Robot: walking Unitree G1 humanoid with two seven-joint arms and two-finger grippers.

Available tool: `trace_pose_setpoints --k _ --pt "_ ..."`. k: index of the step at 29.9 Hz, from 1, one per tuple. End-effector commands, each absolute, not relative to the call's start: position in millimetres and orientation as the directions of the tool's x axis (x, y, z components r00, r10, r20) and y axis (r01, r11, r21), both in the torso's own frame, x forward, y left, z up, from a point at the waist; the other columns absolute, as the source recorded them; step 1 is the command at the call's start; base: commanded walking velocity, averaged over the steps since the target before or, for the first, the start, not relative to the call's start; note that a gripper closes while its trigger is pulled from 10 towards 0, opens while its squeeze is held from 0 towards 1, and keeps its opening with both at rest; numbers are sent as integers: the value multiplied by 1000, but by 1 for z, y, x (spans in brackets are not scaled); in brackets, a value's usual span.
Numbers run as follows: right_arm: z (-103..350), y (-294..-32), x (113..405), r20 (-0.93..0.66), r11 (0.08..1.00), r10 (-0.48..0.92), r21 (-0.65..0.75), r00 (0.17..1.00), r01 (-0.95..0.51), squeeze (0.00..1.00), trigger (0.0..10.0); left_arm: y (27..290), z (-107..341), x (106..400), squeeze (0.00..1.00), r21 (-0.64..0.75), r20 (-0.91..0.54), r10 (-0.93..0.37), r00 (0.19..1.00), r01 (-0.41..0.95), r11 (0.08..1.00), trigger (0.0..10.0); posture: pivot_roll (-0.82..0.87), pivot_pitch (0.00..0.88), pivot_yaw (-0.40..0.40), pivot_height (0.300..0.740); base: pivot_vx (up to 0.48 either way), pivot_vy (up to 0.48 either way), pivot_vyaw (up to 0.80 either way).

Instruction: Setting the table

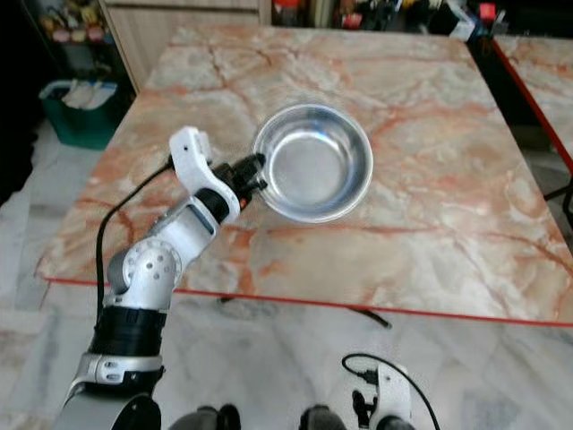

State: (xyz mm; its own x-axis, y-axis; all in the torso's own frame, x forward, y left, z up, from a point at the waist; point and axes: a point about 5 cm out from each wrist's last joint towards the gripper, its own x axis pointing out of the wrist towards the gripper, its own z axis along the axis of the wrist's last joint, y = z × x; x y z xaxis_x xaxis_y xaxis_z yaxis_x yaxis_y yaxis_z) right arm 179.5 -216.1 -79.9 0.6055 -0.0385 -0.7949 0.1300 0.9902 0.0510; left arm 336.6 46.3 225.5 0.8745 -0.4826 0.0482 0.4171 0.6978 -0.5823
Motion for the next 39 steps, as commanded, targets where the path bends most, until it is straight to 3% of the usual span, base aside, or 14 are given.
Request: trace_pose_setpoints --k 1,8,24,30,32,39 --pt "-85 -215 170 -814 987 -36 62 579 149 0 10000 37 229 329 0 -608 74 -520 851 452 653 10000 -4 189 -39 740 0 0 0" --pt "-85 -215 170 -816 987 -36 62 577 149 0 10000 29 215 332 0 -630 -14 -529 849 403 664 10000 -6 189 -40 740 0 0 0" --pt "-86 -214 169 -817 986 -35 64 575 151 0 10000 -25 217 337 0 -769 -42 -624 781 374 519 10000 -8 191 -30 740 0 0 0" --pt "-86 -214 169 -818 986 -35 65 574 153 0 10000 -28 222 339 0 -772 -18 -620 784 384 507 10000 -9 192 -28 740 0 0 0" --pt "-86 -214 168 -818 986 -35 65 574 153 0 10000 -27 222 339 0 -723 -15 -615 789 416 551 10000 -9 192 -28 740 0 0 0" --pt "-86 -213 168 -819 987 -37 62 573 151 0 10000 -23 221 339 0 -714 -3 -605 796 422 559 10000 -6 196 -27 740 0 0 0"
